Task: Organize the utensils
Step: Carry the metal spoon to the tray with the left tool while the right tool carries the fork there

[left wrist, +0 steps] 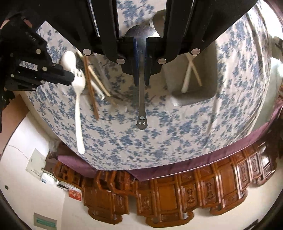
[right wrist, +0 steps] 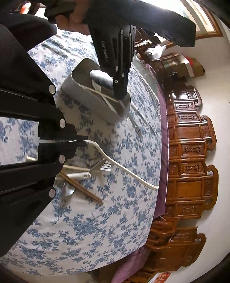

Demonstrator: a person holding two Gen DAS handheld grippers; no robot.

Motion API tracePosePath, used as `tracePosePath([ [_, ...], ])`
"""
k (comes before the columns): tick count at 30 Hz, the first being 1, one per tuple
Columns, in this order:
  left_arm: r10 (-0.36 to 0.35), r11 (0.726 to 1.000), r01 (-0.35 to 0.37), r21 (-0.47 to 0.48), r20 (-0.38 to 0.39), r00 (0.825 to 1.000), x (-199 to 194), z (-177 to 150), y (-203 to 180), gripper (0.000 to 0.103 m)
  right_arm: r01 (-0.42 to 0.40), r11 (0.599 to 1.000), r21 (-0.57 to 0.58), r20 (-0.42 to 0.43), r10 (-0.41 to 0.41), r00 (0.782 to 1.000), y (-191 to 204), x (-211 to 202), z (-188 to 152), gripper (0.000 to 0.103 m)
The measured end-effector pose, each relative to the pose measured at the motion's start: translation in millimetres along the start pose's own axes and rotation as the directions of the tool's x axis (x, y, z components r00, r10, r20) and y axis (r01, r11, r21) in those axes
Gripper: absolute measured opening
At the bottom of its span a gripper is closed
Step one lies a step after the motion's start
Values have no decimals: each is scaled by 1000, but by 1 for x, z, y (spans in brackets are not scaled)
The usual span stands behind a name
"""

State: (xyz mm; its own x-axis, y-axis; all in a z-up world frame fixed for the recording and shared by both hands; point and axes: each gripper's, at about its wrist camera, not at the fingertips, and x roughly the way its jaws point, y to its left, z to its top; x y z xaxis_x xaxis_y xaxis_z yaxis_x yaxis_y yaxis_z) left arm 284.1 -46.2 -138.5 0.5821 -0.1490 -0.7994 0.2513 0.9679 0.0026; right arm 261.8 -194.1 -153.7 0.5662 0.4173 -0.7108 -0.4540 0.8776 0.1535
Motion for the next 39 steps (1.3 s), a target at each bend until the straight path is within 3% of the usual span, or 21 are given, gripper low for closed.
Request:
tracePosePath([
  [8,42,998,-43,-48,-13,999,-12,-18,47,5,-21,999,-46,-7,21,1000,35,5,9,3],
  [15,62,995,-67,-79,-65,996,5,-32,79,5,-49,996,-75,-25,48,999,61,20,15,3],
  [31,47,992,-67,-111,-169,984,50,-58,105,6,-75,991,-112,-79,67,995,88,50,16,3],
  [33,50,990,-71,-124,-167,985,50,-61,109,10,-76,991,-112,-85,67,994,90,53,16,3],
  [35,48,990,-68,-127,-158,986,48,-62,111,21,-77,990,-115,-93,66,993,93,57,14,3],
  [39,66,990,-81,-115,-126,990,34,-64,115,23,-84,990,-116,-106,72,992,98,64,14,3],
])
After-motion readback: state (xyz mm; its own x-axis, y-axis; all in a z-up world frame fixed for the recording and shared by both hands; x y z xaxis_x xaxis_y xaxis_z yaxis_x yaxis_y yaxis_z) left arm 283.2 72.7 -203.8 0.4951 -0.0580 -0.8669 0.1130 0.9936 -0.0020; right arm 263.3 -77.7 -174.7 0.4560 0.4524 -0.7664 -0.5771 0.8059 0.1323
